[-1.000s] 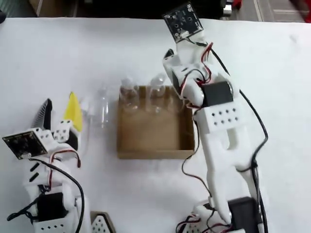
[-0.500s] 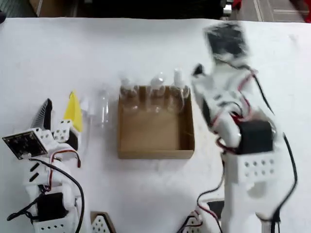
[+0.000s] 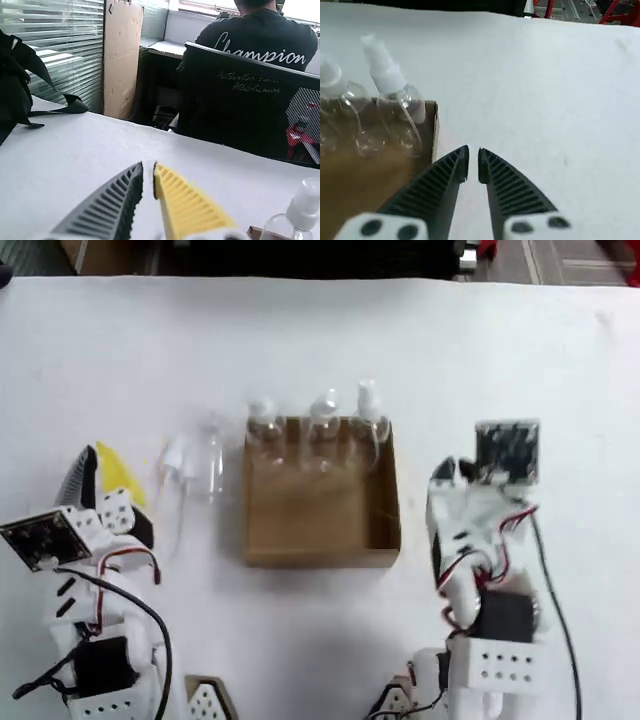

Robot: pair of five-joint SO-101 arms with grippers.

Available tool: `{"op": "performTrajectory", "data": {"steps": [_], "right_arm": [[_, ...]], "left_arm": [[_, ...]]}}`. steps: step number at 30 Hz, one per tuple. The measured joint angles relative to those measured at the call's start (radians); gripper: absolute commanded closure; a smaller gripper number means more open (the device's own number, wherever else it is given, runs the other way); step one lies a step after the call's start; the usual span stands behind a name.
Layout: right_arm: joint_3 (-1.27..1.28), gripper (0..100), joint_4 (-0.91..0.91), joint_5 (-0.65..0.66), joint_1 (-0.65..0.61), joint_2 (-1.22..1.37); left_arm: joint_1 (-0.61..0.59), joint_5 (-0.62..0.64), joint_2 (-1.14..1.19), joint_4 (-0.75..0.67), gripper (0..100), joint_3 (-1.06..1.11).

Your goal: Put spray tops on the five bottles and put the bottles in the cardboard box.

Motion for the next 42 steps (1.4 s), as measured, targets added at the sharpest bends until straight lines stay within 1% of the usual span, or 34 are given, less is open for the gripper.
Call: {"op": "performTrajectory", "data": {"steps": [3,6,9,12,15,19,24,28,30,33,35,39,42], "right_arm": [[0.16,98.2,-0.054,0.0,0.0,-0.092],[0.281,98.1,-0.114,-0.003,-0.002,-0.17],[0.382,98.1,-0.18,-0.003,-0.002,-0.239],[0.451,98.1,-0.213,-0.003,-0.002,-0.302],[0.482,98.1,-0.216,-0.003,0.0,-0.374],[0.509,98.1,-0.216,-0.003,-0.002,-0.434],[0.522,98.1,-0.216,-0.003,-0.002,-0.462],[0.52,98.1,-0.216,-0.003,-0.002,-0.465],[0.52,98.1,-0.216,-0.003,-0.002,-0.465],[0.52,98.1,-0.216,-0.003,-0.002,-0.465],[0.532,98.1,-0.216,-0.003,-0.002,-0.465],[0.539,98.1,-0.216,-0.003,-0.002,-0.465],[0.539,98.1,-0.216,-0.003,-0.002,-0.465]], "left_arm": [[-0.003,-0.008,0.0,0.0,97,0.0],[-0.003,-0.063,0.0,0.0,97,0.0],[-0.003,-0.126,0.003,0.005,97,-0.023],[-0.003,-0.227,0.035,0.057,97,-0.129],[-0.003,-0.368,0.15,0.157,97,-0.281],[-0.003,-0.565,0.388,0.315,97,-0.528],[-0.006,-0.787,0.743,0.606,97,-0.895],[-0.069,-0.891,0.988,0.855,97,-1.178],[-0.141,-0.919,1.069,0.902,97,-1.28],[-0.275,-0.953,1.16,0.895,97,-1.338],[-0.364,-0.962,1.215,0.838,97,-1.339],[-0.514,-0.968,1.313,0.586,97,-1.25],[-0.582,-0.968,1.379,0.356,97,-1.112]]}}
